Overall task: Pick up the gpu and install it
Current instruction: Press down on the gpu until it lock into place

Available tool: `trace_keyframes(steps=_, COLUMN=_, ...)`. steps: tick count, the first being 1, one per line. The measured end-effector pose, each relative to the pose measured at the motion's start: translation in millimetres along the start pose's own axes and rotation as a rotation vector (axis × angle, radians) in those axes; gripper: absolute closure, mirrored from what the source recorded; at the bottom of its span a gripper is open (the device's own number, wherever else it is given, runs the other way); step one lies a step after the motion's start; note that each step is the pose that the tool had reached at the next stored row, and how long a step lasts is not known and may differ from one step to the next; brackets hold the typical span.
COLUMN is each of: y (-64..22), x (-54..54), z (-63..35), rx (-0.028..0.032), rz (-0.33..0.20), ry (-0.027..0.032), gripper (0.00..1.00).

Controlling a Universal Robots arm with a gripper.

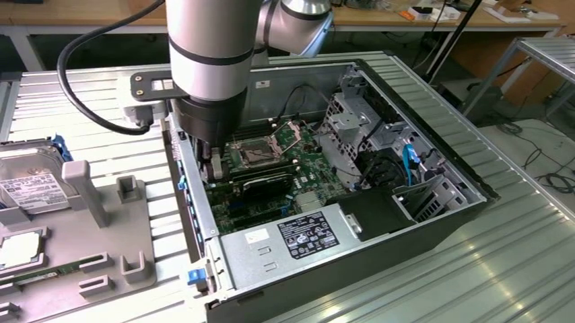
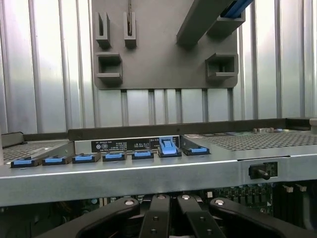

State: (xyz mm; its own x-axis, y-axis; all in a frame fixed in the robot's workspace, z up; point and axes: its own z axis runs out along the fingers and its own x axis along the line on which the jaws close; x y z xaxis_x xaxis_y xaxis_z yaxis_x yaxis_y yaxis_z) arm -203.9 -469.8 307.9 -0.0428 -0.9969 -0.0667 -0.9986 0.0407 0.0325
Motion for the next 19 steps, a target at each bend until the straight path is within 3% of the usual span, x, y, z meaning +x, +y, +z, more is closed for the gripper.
trace_keyframes(steps=9, y=-3.4, x=-0.6, z=-5.8, rx=-0.0006, rz=0.000, ry=-0.0016, gripper=0.89)
trace_keyframes(steps=11, y=-10.5, x=-1.0, z=-6.0, rx=-0.0008, rz=0.000, ry=-0.0059, gripper=0.89)
trace_keyframes(steps=14, y=-18.6, x=-1.7, z=-6.2, rx=-0.0009, rz=0.000, ry=-0.0063, gripper=0.89)
trace_keyframes(steps=19, y=-39.2, x=-4.7, z=-6.7, rx=-0.0013, rz=0.000, ry=-0.0064, gripper=0.89)
